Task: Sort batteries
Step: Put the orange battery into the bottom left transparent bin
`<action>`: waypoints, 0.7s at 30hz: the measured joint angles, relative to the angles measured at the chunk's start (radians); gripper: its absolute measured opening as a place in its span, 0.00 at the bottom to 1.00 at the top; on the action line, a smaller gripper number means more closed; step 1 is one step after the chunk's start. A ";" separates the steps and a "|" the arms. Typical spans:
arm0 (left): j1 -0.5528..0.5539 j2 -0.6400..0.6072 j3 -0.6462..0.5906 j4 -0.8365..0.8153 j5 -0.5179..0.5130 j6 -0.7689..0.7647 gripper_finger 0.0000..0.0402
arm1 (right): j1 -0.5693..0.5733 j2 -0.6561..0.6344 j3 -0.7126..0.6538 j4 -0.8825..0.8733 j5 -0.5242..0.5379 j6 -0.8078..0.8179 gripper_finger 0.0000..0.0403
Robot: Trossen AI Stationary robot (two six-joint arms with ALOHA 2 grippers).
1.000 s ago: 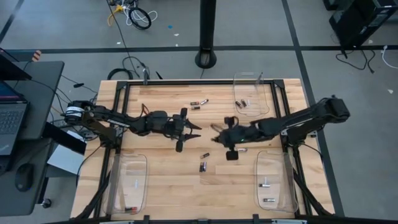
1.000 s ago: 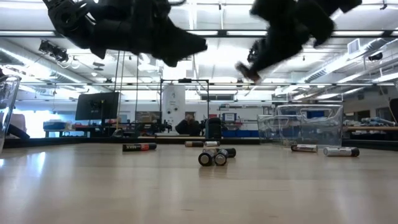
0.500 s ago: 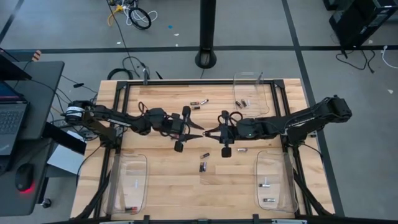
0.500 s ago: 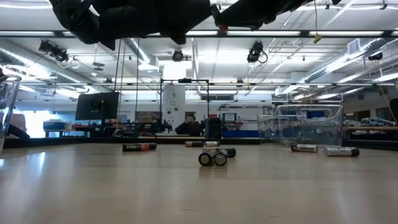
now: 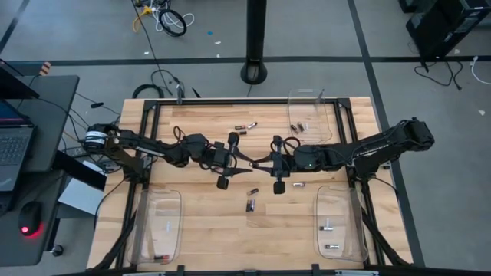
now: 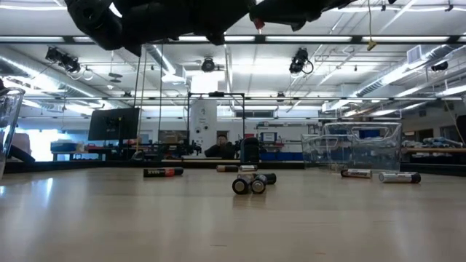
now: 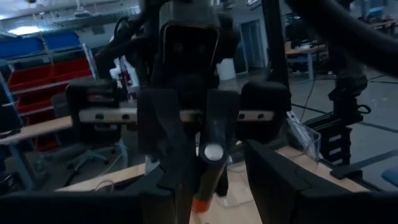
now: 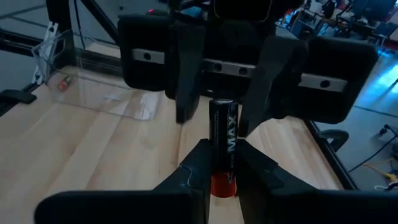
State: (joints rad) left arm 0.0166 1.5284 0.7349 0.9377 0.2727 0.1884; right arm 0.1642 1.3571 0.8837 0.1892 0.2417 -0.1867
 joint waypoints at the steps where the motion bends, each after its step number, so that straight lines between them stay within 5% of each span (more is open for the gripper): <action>1: 0.000 0.003 0.004 -0.001 0.011 0.001 0.36 | 0.000 0.000 0.000 0.004 -0.001 0.000 0.14; 9: -0.008 0.050 0.031 0.024 0.020 0.017 0.31 | 0.001 0.000 0.000 0.002 -0.008 -0.001 0.14; 16: -0.010 0.059 0.036 0.042 0.017 0.023 0.15 | 0.001 0.000 0.000 0.001 -0.010 0.003 0.14; 21: -0.010 0.059 0.035 0.044 0.016 0.023 0.15 | 0.001 0.000 0.001 -0.011 -0.007 0.012 0.16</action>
State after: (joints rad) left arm 0.0067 1.5876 0.7704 0.9817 0.2888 0.2110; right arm 0.1652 1.3567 0.8845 0.1787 0.2349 -0.1745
